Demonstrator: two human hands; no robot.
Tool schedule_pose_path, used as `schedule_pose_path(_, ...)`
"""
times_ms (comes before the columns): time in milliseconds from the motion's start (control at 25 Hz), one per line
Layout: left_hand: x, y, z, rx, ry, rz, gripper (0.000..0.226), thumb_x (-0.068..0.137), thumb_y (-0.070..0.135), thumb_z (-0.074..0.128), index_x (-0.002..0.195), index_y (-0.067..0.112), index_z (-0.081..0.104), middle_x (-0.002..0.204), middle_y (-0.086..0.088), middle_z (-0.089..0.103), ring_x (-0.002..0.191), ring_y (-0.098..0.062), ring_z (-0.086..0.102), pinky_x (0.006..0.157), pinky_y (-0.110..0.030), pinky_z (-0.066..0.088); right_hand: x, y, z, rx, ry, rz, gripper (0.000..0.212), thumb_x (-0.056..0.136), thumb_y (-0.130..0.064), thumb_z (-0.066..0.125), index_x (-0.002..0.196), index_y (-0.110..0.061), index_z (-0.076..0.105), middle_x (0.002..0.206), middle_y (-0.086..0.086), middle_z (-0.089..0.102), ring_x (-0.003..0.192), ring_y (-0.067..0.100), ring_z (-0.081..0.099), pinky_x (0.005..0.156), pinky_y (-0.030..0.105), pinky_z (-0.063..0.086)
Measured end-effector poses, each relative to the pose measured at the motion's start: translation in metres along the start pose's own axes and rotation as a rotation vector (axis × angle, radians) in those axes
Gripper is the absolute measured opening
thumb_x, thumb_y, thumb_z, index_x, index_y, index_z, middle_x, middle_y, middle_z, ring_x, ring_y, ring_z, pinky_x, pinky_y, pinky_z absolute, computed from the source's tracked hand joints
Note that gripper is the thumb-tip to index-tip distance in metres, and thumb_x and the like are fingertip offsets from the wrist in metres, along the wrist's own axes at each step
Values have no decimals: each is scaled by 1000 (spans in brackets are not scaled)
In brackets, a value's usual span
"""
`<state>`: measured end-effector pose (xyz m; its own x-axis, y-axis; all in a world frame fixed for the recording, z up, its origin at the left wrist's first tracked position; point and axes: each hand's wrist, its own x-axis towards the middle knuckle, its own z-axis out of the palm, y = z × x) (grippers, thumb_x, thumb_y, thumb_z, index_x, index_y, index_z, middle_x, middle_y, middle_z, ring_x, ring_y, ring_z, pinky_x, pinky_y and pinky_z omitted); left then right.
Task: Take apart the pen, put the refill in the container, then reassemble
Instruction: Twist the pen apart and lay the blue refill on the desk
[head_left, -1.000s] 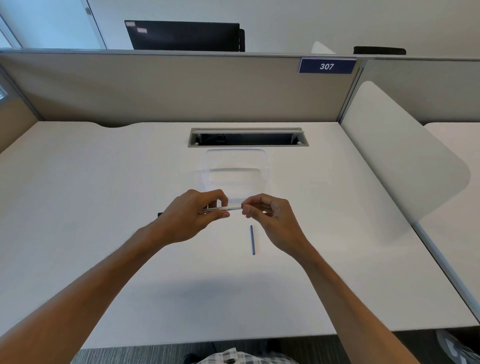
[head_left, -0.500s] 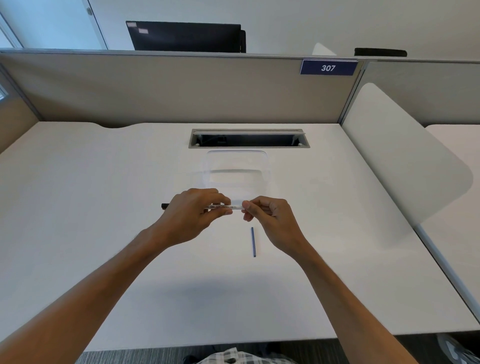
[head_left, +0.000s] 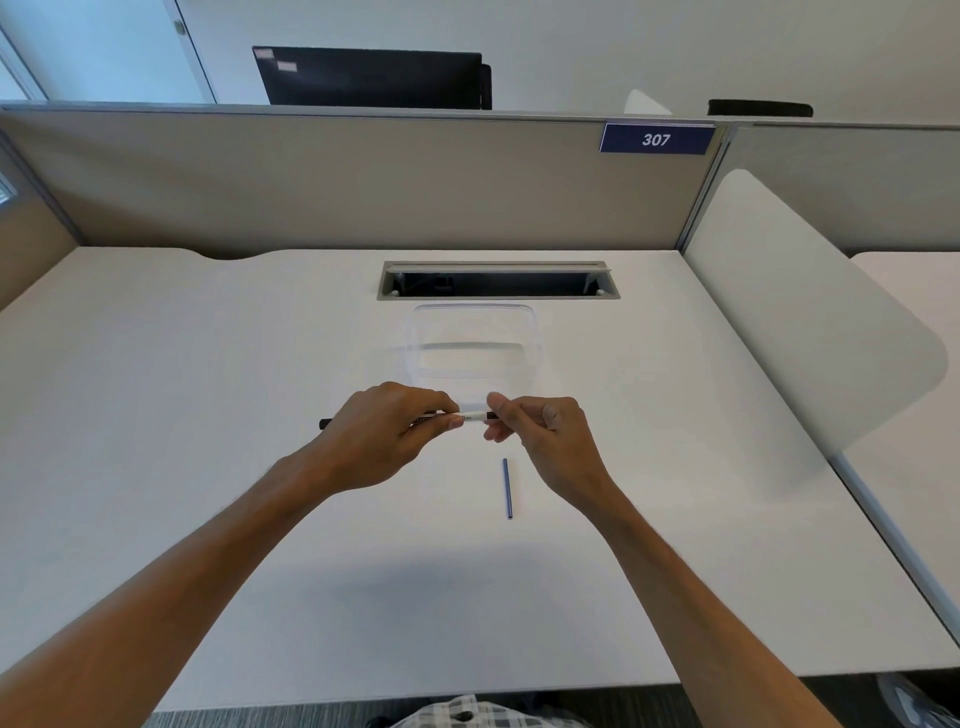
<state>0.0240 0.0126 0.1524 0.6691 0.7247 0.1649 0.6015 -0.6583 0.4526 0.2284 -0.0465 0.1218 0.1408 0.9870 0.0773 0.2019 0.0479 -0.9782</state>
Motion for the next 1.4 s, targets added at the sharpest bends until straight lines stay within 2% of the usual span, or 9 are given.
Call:
schedule_pose_path(80, 0, 0, -1, 4, -6, -3, 24, 98, 41, 49, 100, 27, 69, 63, 16, 55, 63, -8, 51, 53, -28, 36, 1, -1, 0, 9, -21, 10, 33, 95, -29, 65, 76, -6, 77, 67, 0, 75, 64, 10, 69, 70, 14, 50)
schedule_pose_path(360, 1, -3, -2, -20, -8, -16, 24, 98, 45, 46, 109, 33, 64, 55, 14, 48, 58, -8, 49, 51, -28, 32, 5, 2, -3, 45, -87, 6, 4, 88, -17, 73, 88, -16, 77, 78, -3, 76, 80, 10, 70, 84, 27, 55)
schedule_pose_path(440, 1, -2, -1, -6, -4, -19, 25, 98, 45, 45, 112, 34, 61, 54, 14, 46, 57, -8, 49, 51, -27, 31, 6, 2, -1, 27, -74, 2, 6, 89, -21, 72, 86, -18, 77, 77, -4, 76, 79, 10, 70, 84, 29, 55)
schedule_pose_path(560, 4, -3, 0, -5, 8, -31, 23, 99, 42, 47, 112, 32, 63, 55, 17, 47, 59, -3, 50, 51, -27, 32, 8, 2, 0, -12, -65, 7, 27, 95, -29, 64, 81, -9, 77, 72, 0, 74, 70, 7, 68, 73, 16, 51)
schedule_pose_path(680, 6, -3, 1, -8, 16, -36, 22, 99, 40, 48, 111, 31, 65, 58, 17, 49, 59, -5, 50, 52, -28, 33, 12, 3, -3, -4, -81, -6, 30, 96, -24, 63, 80, -2, 76, 67, 2, 71, 64, 5, 66, 69, 11, 47)
schedule_pose_path(840, 9, -4, 2, -18, 51, -9, 23, 99, 39, 47, 109, 29, 65, 77, 10, 65, 66, -13, 55, 59, -40, 48, 18, 7, -5, 3, -103, 2, 12, 92, -19, 69, 89, -10, 76, 75, -1, 74, 76, 10, 68, 81, 28, 54)
schedule_pose_path(960, 9, -5, 5, -5, 64, -10, 23, 98, 38, 48, 108, 27, 66, 86, 11, 68, 72, -15, 58, 63, -42, 51, 19, 11, -2, -13, -72, 4, 6, 90, -21, 72, 88, -18, 76, 76, -5, 74, 77, 10, 68, 81, 37, 55)
schedule_pose_path(1160, 10, -8, 10, -10, 71, -40, 21, 99, 33, 53, 110, 26, 68, 83, 15, 67, 70, -10, 57, 63, -37, 50, 20, 15, 1, -13, -71, 33, 33, 98, -29, 60, 79, -6, 75, 68, 2, 71, 64, 4, 64, 66, 8, 44)
schedule_pose_path(1400, 12, -9, 13, -32, 56, -76, 20, 98, 35, 53, 108, 27, 68, 72, 24, 55, 66, -5, 53, 60, -33, 44, 25, 21, -1, 59, -91, 43, 11, 92, -18, 68, 85, -16, 75, 75, -2, 73, 72, 9, 66, 72, 17, 50)
